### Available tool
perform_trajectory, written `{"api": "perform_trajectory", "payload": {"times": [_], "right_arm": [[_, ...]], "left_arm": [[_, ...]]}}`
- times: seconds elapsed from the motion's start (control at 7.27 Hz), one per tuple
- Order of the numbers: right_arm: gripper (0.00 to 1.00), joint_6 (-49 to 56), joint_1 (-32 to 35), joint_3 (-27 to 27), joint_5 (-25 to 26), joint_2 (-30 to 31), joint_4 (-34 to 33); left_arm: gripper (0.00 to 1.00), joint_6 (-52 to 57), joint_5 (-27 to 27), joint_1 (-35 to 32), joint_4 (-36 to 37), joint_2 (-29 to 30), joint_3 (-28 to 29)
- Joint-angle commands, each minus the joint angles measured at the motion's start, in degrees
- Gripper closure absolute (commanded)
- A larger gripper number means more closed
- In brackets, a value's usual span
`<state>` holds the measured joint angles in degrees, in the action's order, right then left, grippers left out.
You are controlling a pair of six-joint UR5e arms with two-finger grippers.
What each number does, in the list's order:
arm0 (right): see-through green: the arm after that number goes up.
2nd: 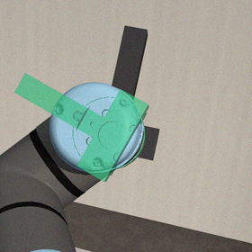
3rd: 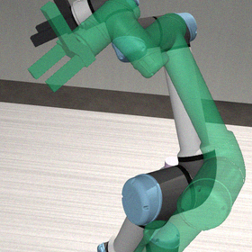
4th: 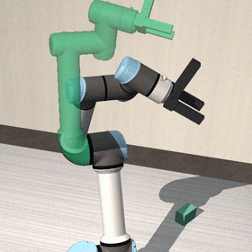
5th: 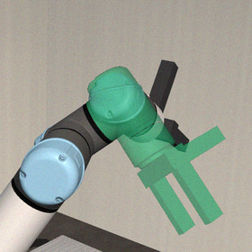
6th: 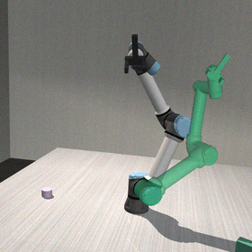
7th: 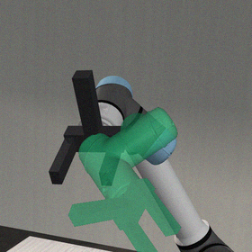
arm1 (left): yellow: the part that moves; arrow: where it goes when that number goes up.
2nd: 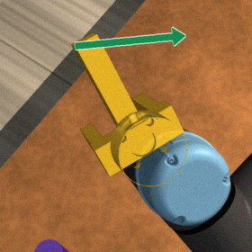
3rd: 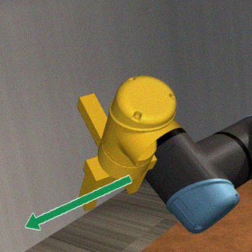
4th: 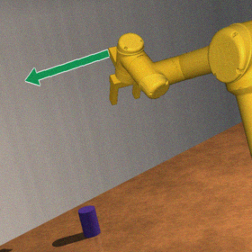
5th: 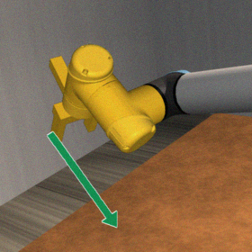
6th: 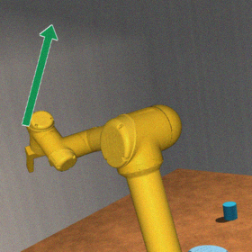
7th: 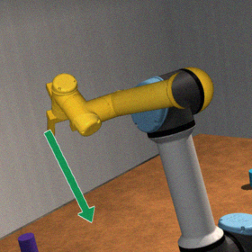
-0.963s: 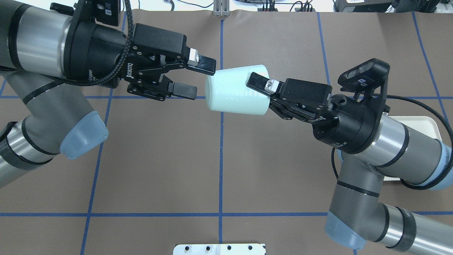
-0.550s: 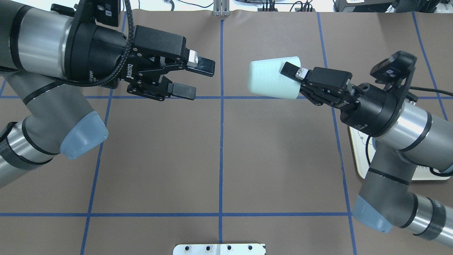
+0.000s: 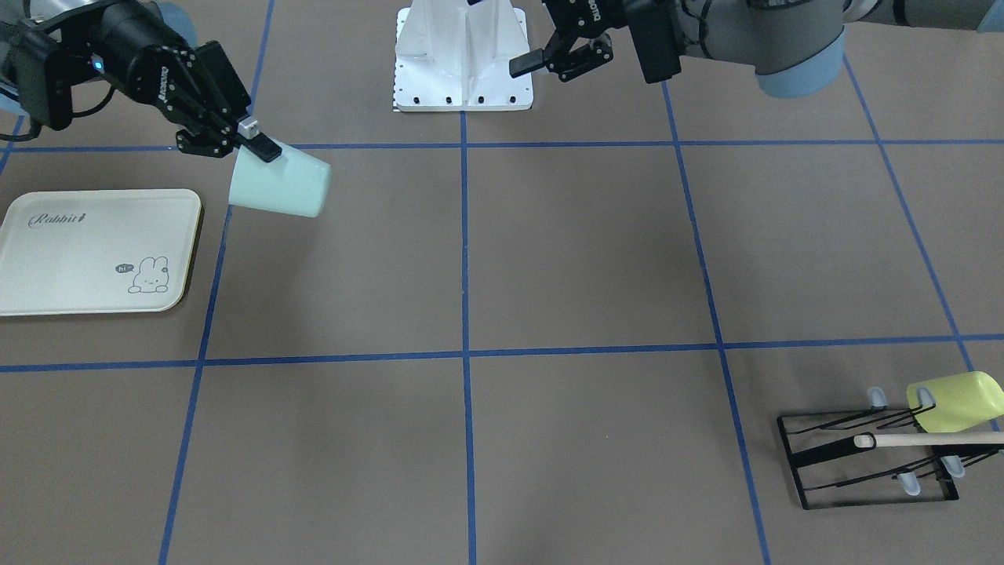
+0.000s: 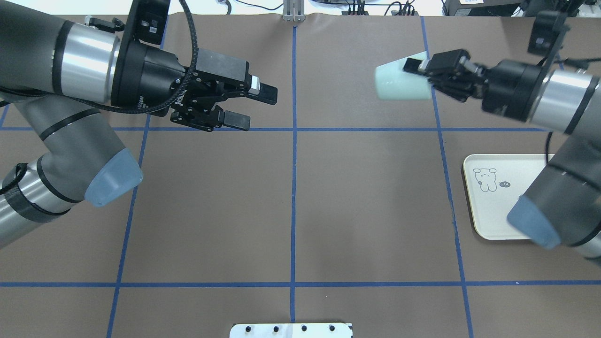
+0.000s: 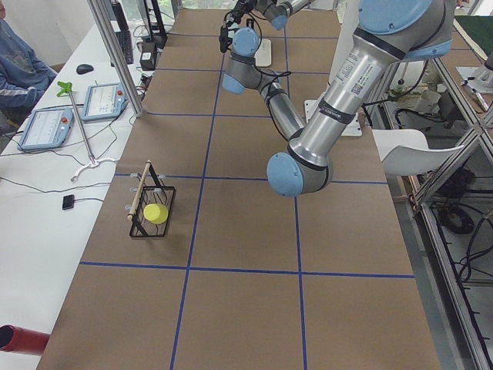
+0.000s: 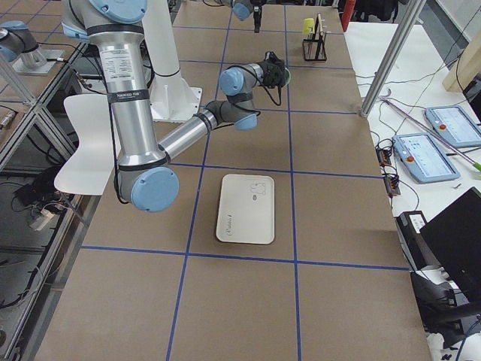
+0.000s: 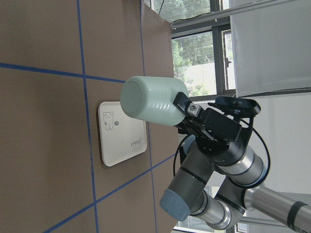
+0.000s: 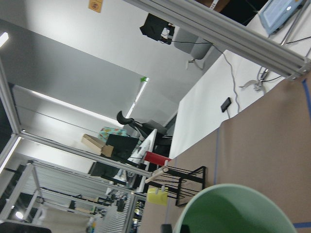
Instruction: Left arm grabs green cup and hands to right arm on tray
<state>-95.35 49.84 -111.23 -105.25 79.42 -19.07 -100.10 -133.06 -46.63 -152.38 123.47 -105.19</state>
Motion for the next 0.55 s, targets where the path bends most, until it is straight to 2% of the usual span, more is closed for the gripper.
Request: {"api": "perform_trajectory", "payload": {"times": [0.0,0.14,0.41], "right_arm": [[1.00,2.42,13.38,-0.83,-17.72,0.21,-13.83],[1.00,8.19,15.18,-0.83,-21.36,1.34,-17.71],[1.00,17.51,15.72,-1.00,-21.49,4.15,-25.70]], "left_arm": [[0.00,12.75,0.51,-1.08,12.57,-3.04,-0.10],[0.00,20.57,0.69,-1.70,18.20,-5.41,-0.19],[0.00,32.10,0.78,-4.59,27.18,-8.93,-0.28]]}}
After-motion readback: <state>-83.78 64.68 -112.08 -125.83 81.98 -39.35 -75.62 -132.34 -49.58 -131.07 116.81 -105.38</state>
